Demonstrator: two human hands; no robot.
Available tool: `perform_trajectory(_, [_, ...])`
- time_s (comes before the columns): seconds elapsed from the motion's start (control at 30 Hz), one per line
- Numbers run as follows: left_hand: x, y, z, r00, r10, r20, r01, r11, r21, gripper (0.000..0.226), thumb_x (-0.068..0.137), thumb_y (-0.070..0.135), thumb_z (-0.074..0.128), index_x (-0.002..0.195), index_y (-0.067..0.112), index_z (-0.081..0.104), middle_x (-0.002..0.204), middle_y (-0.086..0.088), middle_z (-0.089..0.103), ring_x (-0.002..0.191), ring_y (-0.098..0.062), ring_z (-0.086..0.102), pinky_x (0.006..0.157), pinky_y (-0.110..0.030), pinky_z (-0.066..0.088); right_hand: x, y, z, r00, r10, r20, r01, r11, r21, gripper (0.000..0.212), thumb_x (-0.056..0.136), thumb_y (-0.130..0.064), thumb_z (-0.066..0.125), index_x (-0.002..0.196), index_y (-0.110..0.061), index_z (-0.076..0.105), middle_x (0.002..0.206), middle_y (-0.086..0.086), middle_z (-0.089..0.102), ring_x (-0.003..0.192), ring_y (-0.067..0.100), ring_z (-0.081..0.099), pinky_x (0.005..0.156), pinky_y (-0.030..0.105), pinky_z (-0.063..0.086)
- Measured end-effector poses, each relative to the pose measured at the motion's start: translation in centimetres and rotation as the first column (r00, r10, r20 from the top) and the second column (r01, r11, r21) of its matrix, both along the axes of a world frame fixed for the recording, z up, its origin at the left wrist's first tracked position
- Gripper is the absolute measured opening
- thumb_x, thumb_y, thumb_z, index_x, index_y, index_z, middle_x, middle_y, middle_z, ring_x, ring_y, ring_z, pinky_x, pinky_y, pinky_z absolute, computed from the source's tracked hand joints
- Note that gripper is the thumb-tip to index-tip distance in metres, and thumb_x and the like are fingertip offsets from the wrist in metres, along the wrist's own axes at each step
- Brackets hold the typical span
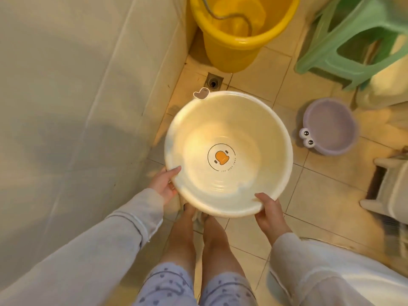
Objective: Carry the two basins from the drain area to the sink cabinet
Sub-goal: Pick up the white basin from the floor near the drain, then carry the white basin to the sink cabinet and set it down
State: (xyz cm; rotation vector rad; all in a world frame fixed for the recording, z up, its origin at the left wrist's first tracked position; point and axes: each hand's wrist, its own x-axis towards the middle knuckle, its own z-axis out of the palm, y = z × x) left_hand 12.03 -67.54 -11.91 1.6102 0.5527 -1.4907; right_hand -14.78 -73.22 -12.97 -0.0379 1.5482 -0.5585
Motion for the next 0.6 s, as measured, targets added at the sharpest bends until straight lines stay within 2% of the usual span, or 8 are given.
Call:
perform_trajectory(0.13, [-0.9, 1.0, 5.8, 0.999, -0.046, 0.01, 0.046, 0.999, -0.028, 0.029, 0.087, 0.007, 0.058, 0.114, 0.015, 0.05, 0.09, -0.005, 0.061, 0.082, -0.019, 0.057, 0.073, -0.037, 0.05, -0.6, 2.1, 6.1, 0.999, -0.036, -0.039, 0.036, 0.999, 0.0, 0.05, 0.082, 0.009, 0.051, 0.132, 0.004, 0.046, 0.116, 0.019, 0.06, 0.105, 0.035, 0.057, 0.098, 0.045, 0.046])
perform_trajectory(0.3, [-0.4, 2.1, 10.6, 0.983, -0.179, 0.033, 0.181, 0.979, -0.098, 0.034, 0.086, 0.011, 0.059, 0.119, 0.015, 0.052, 0.11, -0.009, 0.062, 0.107, -0.027, 0.056, 0.085, -0.045, 0.048, -1.4, 3.3, 11.6, 0.998, -0.044, -0.036, 0.042, 0.998, -0.051, 0.049, 0.081, 0.01, 0.052, 0.129, 0.005, 0.047, 0.103, 0.015, 0.061, 0.099, 0.034, 0.057, 0.093, 0.045, 0.048])
perform_trajectory(0.47, [-0.5, 3.1, 12.8, 0.964, -0.259, 0.066, 0.265, 0.957, -0.121, 0.019, 0.086, 0.018, 0.061, 0.104, 0.02, 0.056, 0.099, -0.003, 0.066, 0.09, -0.02, 0.062, 0.064, -0.036, 0.052, -2.0, 3.9, 13.8, 0.998, -0.048, -0.046, 0.042, 0.991, -0.124, 0.046, 0.081, 0.009, 0.053, 0.126, -0.001, 0.047, 0.109, 0.017, 0.06, 0.103, 0.034, 0.055, 0.096, 0.046, 0.048])
perform_trajectory(0.6, [-1.2, 3.2, 13.0, 0.965, -0.26, 0.017, 0.26, 0.955, -0.146, 0.025, 0.087, 0.016, 0.06, 0.111, 0.02, 0.056, 0.099, -0.004, 0.067, 0.09, -0.02, 0.063, 0.065, -0.035, 0.053, -2.7, 5.0, 14.6, 0.992, -0.103, -0.073, 0.089, 0.982, -0.168, 0.042, 0.08, 0.011, 0.053, 0.119, -0.004, 0.049, 0.096, 0.011, 0.062, 0.092, 0.029, 0.058, 0.092, 0.043, 0.049])
